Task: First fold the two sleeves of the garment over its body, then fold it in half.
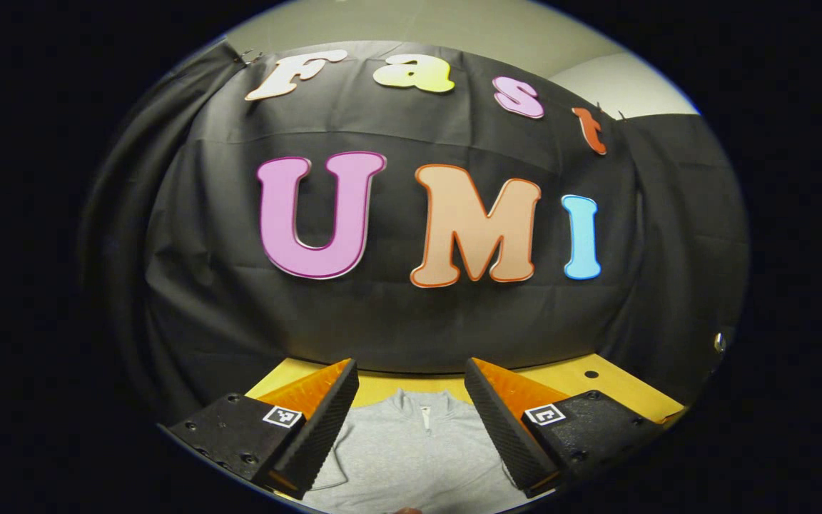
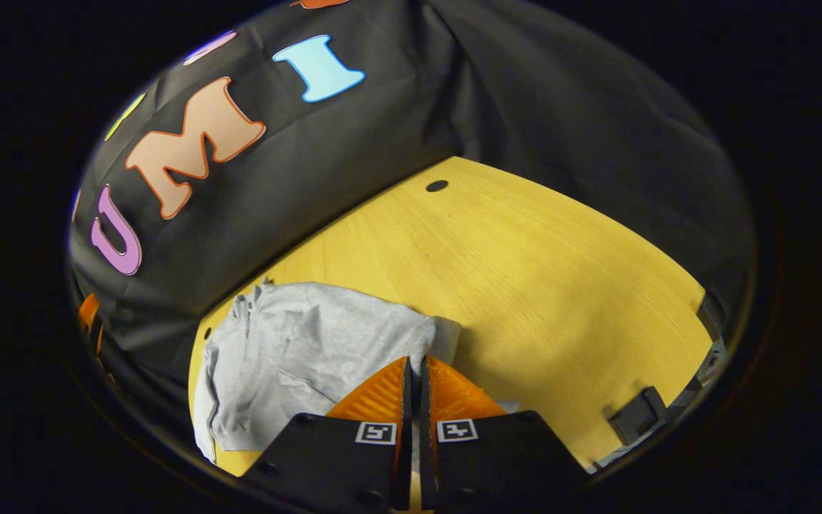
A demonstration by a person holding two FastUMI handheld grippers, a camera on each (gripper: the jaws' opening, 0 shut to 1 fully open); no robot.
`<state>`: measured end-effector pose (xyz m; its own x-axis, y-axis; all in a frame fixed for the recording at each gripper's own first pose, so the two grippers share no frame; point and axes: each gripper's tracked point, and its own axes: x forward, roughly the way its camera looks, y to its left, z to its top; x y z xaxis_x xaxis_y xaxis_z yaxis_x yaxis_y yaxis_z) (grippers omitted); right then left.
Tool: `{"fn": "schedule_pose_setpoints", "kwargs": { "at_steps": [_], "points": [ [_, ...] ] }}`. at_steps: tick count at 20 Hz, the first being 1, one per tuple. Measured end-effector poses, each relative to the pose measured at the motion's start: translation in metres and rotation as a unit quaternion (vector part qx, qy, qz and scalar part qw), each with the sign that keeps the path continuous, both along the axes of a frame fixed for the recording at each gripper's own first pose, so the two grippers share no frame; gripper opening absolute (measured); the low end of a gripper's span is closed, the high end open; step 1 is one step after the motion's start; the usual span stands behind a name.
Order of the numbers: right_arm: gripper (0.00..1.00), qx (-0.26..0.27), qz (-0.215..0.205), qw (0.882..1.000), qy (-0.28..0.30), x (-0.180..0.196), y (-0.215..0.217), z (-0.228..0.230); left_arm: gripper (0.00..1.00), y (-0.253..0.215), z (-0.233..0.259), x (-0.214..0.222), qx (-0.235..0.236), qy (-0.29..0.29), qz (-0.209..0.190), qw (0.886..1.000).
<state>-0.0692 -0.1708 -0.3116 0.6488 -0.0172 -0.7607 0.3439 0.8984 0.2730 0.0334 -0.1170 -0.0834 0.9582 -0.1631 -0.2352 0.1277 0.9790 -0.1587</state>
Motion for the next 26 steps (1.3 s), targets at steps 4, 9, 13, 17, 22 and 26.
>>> {"fn": "schedule_pose_setpoints", "kwargs": {
  "at_steps": [4, 9, 13, 17, 22, 26],
  "points": [
    [0.06, 0.021, 0.027, 0.999, -0.017, 0.036, 0.039, 0.008, 0.98, 0.052, -0.002, -0.006, 0.000, 0.001, 0.047, 0.999],
    [0.06, 0.058, 0.042, 0.997, -0.039, 0.080, 0.083, 0.023, 0.98, 0.115, -0.008, -0.019, 0.008, 0.006, 0.105, 0.994],
    [0.06, 0.068, 0.061, 0.995, -0.044, 0.102, 0.113, 0.025, 0.99, 0.148, -0.010, -0.027, 0.017, 0.010, 0.136, 0.991],
    [0.06, 0.050, 0.096, 0.991, -0.078, 0.127, 0.158, 0.044, 0.99, 0.182, -0.003, -0.031, 0.034, -0.002, 0.158, 0.987],
    [0.06, 0.046, 0.137, 0.986, -0.083, 0.139, 0.207, 0.049, 0.98, 0.214, -0.013, -0.040, 0.039, 0.012, 0.181, 0.983],
    [0.06, 0.051, 0.180, 0.979, -0.080, 0.148, 0.265, 0.046, 0.99, 0.233, -0.015, -0.043, 0.046, 0.019, 0.202, 0.978]
  ]
}}
